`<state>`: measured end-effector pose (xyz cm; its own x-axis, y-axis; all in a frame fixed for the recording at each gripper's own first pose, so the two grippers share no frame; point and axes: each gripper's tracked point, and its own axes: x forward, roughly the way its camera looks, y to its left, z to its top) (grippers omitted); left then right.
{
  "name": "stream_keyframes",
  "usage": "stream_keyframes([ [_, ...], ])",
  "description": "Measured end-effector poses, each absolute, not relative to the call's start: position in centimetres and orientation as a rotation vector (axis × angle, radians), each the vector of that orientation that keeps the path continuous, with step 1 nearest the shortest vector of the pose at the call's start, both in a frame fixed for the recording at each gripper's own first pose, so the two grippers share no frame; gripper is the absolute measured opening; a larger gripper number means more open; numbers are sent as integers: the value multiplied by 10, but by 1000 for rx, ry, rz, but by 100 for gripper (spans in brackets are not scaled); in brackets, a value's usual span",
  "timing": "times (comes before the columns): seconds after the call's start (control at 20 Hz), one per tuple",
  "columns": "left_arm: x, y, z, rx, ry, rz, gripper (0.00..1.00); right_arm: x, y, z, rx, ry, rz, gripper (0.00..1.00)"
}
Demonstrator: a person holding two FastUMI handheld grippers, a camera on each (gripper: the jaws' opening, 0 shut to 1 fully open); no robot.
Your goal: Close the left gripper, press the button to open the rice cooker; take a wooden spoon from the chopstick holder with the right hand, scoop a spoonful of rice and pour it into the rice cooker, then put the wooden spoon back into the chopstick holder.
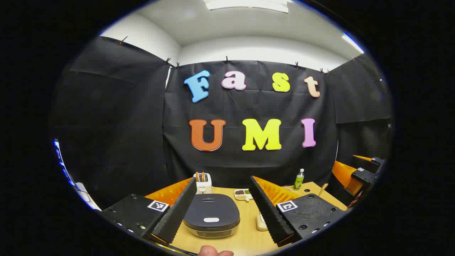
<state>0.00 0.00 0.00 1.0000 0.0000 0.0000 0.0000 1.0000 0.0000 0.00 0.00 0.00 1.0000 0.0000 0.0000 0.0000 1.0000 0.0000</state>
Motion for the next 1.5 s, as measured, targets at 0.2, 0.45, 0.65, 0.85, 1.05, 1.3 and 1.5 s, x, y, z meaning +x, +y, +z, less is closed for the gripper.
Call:
stream_keyframes([
  [0.2, -9, 9, -3, -2, 2, 28, 95, -4, 11, -3, -3, 6, 28, 100],
  [0.45, -17, 10, -5, 2, 7, 29, 95, -12, 11, -6, -5, 15, 28, 99],
  [0.65, -20, 9, -5, 3, 3, 29, 95, -17, 9, -8, -2, 22, 21, 100],
  [0.85, -24, 10, -6, 0, 2, 27, 95, -19, 6, -6, -7, 19, 14, 100],
  [1.05, -25, 7, -7, 1, 5, 24, 95, -22, 5, -6, -17, 26, 11, 100],
  [1.3, -23, 5, -10, 11, 7, 24, 95, -20, -1, -5, -26, 31, -1, 99],
  [1.5, -16, 5, -18, 5, 50, 28, 95, -13, -6, -5, -33, 44, -7, 99],
])
